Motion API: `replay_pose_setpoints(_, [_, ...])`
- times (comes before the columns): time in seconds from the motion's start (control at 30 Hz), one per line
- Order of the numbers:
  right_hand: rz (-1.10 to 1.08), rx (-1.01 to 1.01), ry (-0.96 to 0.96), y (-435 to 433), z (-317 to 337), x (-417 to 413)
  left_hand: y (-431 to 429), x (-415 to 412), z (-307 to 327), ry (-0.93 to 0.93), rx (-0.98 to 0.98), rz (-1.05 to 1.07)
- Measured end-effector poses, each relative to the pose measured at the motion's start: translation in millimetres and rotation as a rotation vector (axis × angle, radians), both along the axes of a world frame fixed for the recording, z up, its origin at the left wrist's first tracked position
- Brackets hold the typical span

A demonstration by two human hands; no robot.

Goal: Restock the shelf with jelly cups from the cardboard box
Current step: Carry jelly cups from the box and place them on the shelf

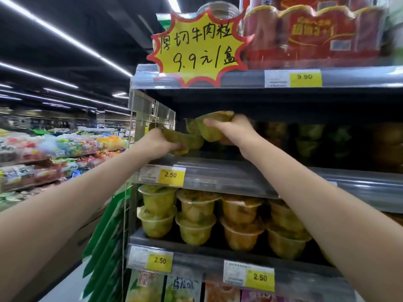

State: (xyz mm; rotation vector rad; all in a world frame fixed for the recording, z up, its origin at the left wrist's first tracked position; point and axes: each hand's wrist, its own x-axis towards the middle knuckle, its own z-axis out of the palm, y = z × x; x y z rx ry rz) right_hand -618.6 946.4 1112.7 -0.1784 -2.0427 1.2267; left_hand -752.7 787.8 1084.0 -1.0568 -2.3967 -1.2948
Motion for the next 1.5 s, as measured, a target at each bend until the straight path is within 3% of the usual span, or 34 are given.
replay_pose_setpoints(0.27, [0.219, -0.234, 0.003, -2, 6, -60, 2, -17, 8, -0.101, -0.146, -0.047])
replay_pose_setpoints(0.47, [0.266, -0.187, -0.146, -6, 10, -97, -3, -27, 17, -0.094, -0.380, 0.061])
replay_pose_setpoints(0.73, [0.246, -0.048, -0.169, -3, 10, -117, 13, -35, 17, -0.091, -0.289, 0.074])
replay_pose_setpoints(0.97, [0.157, 0.047, -0.226, 8, 12, -142, 26, -65, 17, -0.119, -0.368, 0.077])
replay_pose_setpoints(1.3, [0.008, 0.191, -0.125, 18, 11, -155, 32, -77, 16, -0.143, -0.343, 0.085])
replay_pose_setpoints(1.5, [0.045, 0.148, -0.188, 14, 9, -157, 31, -80, 14, -0.158, -0.307, 0.112])
